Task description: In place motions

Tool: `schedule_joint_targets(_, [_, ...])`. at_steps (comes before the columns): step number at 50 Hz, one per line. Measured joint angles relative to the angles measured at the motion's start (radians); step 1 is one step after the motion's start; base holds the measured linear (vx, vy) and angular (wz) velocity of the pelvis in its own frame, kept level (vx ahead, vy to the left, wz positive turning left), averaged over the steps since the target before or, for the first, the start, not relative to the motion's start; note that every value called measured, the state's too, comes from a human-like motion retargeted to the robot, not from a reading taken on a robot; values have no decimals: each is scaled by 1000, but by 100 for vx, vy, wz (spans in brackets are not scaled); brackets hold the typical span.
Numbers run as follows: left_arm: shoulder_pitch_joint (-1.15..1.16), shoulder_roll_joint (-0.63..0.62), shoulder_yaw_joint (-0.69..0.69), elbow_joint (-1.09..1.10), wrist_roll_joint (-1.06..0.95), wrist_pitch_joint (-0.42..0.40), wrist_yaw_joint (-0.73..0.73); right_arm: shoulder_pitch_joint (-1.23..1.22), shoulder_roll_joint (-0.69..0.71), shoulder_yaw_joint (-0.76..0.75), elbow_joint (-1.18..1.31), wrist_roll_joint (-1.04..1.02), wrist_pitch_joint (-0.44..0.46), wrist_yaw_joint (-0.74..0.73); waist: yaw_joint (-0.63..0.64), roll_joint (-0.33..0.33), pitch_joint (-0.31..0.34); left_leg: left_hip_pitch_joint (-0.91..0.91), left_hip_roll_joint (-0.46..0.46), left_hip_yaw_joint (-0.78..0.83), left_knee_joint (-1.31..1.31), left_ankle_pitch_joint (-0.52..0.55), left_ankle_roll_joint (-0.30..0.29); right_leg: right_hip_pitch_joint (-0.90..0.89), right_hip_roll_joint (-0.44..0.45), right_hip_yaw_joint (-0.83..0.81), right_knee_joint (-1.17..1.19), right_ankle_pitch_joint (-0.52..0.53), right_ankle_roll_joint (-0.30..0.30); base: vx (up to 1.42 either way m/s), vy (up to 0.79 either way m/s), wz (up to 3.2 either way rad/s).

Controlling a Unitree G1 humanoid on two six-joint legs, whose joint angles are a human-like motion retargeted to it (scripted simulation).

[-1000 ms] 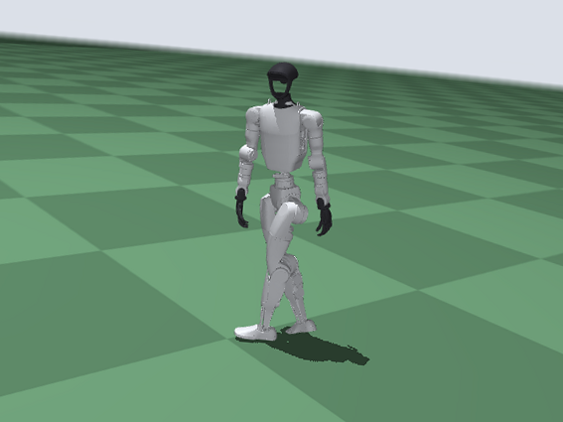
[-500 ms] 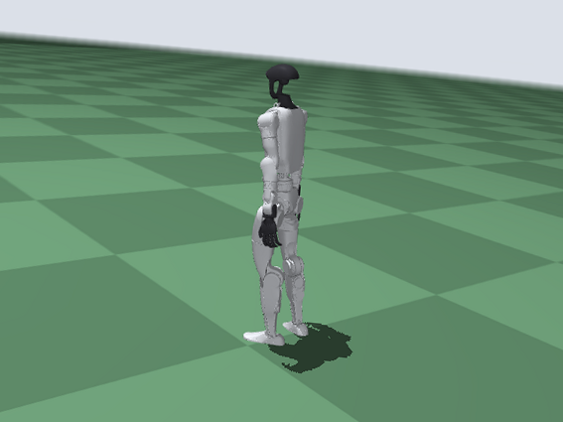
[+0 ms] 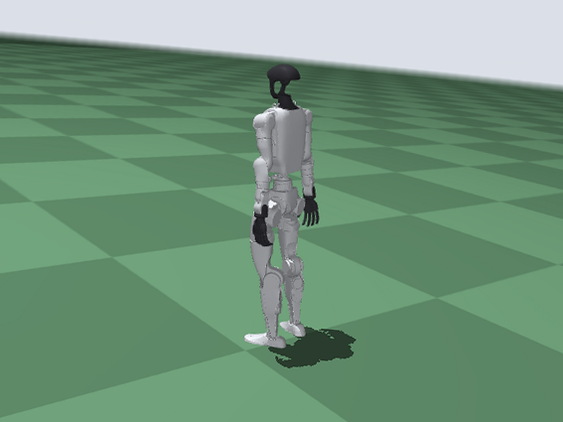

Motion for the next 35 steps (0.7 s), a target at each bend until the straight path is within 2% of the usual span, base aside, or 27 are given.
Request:
schedule_joint_targets(16, [29, -6, 2, 37, 32, 21, -18, -18, 8, 24, -12, -31, 2, 9, 4, -8, -15, 10, 24, 27, 1, -18, -15, -23, 9, 39, 15, -15, 2, -1, -6, -9])
schedule_joint_targets(35, [40, -33, 17, 9, 6, 20, -27, -52, 24, 57, -2, -40, 9, 10, -97, 10, -42, 39, 66, 144, -10, -45, -24, -89, 37, 176, 34, -14, -17, -7, -16, -42])
